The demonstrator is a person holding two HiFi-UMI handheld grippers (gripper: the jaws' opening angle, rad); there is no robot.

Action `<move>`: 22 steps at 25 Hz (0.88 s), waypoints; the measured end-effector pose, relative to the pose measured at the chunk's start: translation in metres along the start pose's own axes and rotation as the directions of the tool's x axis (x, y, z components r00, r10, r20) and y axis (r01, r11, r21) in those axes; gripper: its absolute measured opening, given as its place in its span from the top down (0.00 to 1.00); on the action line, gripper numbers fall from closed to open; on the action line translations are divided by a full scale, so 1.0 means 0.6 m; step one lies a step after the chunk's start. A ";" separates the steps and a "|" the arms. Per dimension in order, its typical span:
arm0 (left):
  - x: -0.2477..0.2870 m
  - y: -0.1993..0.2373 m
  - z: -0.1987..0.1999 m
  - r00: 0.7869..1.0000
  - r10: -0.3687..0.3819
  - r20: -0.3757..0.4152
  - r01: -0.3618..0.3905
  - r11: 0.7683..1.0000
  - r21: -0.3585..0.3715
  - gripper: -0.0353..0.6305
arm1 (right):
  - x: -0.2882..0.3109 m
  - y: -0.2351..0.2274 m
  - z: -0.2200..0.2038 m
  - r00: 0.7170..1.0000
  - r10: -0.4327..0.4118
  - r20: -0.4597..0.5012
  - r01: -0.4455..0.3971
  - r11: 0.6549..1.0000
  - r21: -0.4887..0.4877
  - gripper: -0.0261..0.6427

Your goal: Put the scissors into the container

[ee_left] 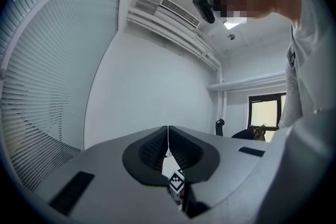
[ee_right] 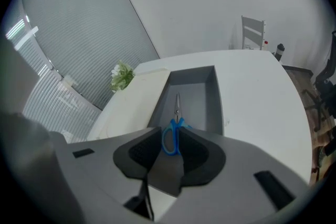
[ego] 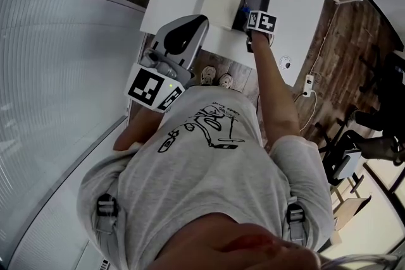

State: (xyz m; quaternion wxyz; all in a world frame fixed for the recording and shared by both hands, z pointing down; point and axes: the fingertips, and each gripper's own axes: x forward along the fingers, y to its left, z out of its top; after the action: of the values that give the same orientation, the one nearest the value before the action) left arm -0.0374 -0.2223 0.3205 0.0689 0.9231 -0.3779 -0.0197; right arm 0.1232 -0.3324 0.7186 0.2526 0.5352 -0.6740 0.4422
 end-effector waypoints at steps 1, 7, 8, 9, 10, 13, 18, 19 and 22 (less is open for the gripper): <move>0.000 -0.003 0.001 1.000 -0.003 0.002 0.003 1.000 0.001 0.91 | -0.011 0.003 0.004 1.000 0.008 0.019 -0.008 1.000 -0.004 0.80; 0.003 -0.021 0.003 1.000 -0.019 0.008 0.019 1.000 -0.001 0.91 | -0.089 0.016 0.041 0.990 0.035 0.138 -0.025 0.997 -0.077 0.85; 0.003 -0.025 0.004 1.000 -0.021 0.008 0.021 1.000 0.000 0.91 | -0.105 0.020 0.047 0.987 0.040 0.157 -0.025 0.995 -0.096 0.86; 0.003 -0.028 0.004 1.000 -0.023 0.010 0.023 1.000 0.000 0.91 | -0.121 0.024 0.054 0.983 0.045 0.178 -0.024 0.993 -0.117 0.86; 0.003 -0.030 0.005 1.000 -0.026 0.012 0.026 1.000 0.001 0.91 | -0.138 0.030 0.061 0.979 0.050 0.200 -0.023 0.990 -0.138 0.86; 0.002 -0.032 0.008 0.999 -0.031 0.018 0.031 1.000 0.001 0.91 | -0.185 0.054 0.081 0.961 0.079 0.265 -0.028 0.981 -0.191 0.87; 0.001 -0.039 0.012 0.999 -0.041 0.027 0.041 0.999 0.001 0.91 | -0.253 0.093 0.103 0.925 0.153 0.347 -0.067 0.966 -0.249 0.89; 0.000 -0.040 0.013 0.999 -0.042 0.029 0.042 0.999 0.002 0.91 | -0.269 0.099 0.110 0.917 0.159 0.365 -0.063 0.963 -0.262 0.90; -0.001 -0.042 0.014 0.998 -0.046 0.032 0.046 0.999 0.003 0.91 | -0.317 0.116 0.127 0.892 0.178 0.415 -0.052 0.953 -0.298 0.91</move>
State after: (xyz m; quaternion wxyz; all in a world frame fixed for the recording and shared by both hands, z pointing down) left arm -0.0209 -0.2051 0.3083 0.0613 0.9311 -0.3578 -0.0357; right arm 0.1243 -0.3010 0.5044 0.1407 0.5385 -0.7996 0.2256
